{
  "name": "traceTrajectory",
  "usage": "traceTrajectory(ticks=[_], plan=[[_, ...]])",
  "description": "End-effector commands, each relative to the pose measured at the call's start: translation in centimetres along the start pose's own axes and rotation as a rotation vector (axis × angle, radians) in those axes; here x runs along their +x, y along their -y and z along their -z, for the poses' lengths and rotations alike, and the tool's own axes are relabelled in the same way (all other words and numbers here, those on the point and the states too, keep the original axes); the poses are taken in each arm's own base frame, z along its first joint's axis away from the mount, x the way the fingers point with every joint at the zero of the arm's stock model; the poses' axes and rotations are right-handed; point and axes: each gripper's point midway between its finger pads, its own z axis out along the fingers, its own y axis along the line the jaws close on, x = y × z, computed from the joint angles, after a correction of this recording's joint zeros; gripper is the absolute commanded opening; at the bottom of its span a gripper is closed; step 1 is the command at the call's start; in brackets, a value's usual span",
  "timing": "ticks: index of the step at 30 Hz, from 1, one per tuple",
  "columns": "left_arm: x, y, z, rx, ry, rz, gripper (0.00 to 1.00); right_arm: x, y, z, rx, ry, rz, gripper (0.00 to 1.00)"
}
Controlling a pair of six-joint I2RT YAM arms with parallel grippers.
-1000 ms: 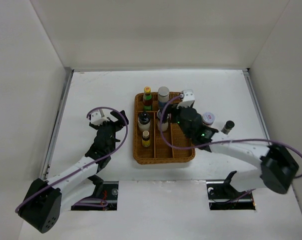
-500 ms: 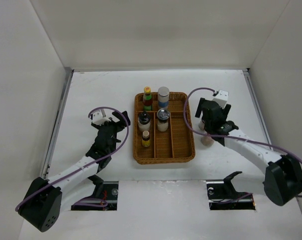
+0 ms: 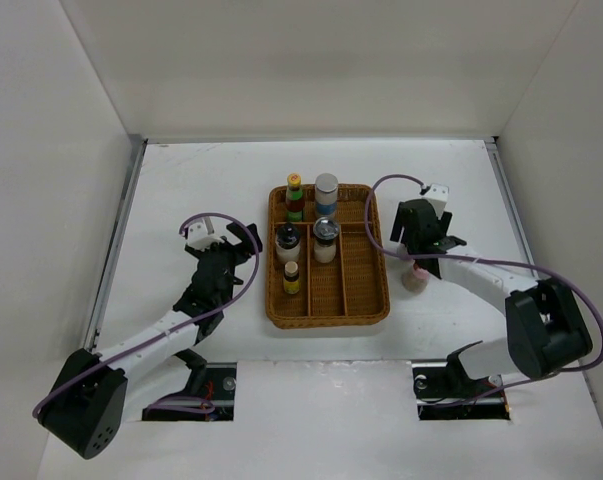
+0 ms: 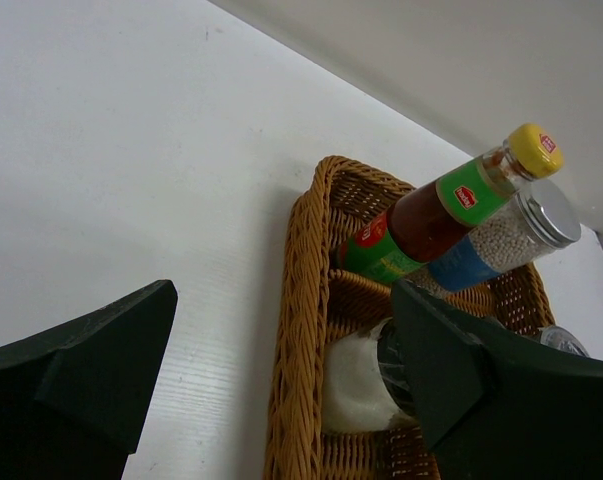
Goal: Organize the condiment bottles
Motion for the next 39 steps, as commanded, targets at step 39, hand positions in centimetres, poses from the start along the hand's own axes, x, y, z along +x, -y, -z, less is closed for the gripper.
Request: traceTrajectory(ticks=[39], plan=[[-1.3, 0.7, -0.1, 0.034, 0.045, 0.054, 0.89, -0.2, -20.2, 20.9, -0.739, 0.213, 0.033, 0.53]])
